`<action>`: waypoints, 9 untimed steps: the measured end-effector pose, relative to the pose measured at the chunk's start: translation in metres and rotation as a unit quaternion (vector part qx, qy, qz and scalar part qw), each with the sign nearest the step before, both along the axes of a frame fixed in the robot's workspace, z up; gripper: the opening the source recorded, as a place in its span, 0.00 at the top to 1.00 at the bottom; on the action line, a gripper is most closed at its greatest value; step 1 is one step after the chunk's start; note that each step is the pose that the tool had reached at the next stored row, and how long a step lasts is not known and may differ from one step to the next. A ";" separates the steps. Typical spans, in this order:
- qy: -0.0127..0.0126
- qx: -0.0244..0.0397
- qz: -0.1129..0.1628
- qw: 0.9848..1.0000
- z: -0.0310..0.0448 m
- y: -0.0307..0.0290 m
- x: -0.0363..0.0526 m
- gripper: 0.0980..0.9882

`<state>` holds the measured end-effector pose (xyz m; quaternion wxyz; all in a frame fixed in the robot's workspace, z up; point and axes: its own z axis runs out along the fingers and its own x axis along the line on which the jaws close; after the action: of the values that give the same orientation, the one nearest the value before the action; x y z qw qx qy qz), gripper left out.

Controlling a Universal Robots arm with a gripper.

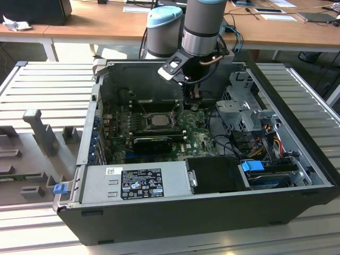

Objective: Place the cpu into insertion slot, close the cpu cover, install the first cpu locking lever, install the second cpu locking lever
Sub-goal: 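Close the cpu cover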

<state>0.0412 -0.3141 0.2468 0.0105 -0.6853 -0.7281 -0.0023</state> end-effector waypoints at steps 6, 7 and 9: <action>0.000 0.000 0.000 1.000 0.0000 0.0000 -0.0033 0.99; 0.000 0.000 0.000 1.000 0.0000 0.0000 -0.0036 0.99; 0.000 0.000 0.000 1.000 0.0000 0.0000 -0.0045 0.99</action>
<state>0.0367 -0.3141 0.2468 0.0105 -0.6853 -0.7281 -0.0023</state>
